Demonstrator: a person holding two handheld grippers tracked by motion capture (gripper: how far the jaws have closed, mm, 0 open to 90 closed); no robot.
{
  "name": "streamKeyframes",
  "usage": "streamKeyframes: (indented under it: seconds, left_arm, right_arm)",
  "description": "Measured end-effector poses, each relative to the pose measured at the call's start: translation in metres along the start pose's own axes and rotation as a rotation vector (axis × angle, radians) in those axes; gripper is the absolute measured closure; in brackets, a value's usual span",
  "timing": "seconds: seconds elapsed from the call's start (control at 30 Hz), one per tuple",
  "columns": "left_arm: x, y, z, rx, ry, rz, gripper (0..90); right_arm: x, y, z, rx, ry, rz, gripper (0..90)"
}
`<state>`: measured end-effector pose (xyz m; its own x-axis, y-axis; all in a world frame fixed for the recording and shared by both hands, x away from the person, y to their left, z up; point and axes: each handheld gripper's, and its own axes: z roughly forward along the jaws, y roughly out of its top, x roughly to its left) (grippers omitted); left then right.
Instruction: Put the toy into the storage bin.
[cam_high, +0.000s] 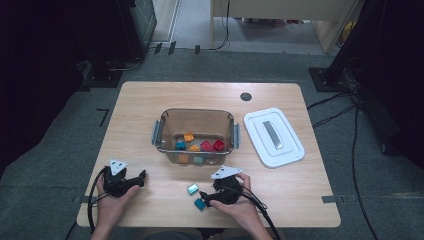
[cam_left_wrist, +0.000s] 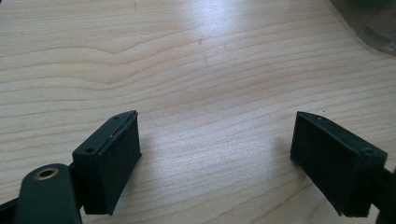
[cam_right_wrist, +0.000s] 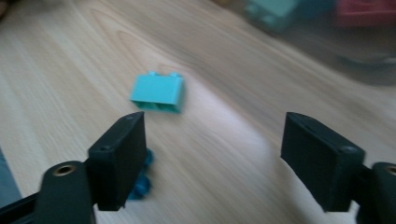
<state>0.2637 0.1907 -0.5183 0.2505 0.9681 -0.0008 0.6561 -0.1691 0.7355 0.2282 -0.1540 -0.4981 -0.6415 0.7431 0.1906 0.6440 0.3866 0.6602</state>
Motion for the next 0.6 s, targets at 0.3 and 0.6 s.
streamKeyframes:
  seconds: [0.3, 0.6]
  left_arm:
    - [0.0, 0.0, 0.0, 0.0, 0.0, 0.0, 15.7]
    - [0.0, 0.0, 0.0, 0.0, -0.001, 0.0, 15.7]
  right_arm:
    - [0.026, 0.006, 0.027, -0.022, 0.033, 0.003, 32.6]
    - [0.045, 0.004, 0.036, -0.061, -0.081, -0.074, 49.6]
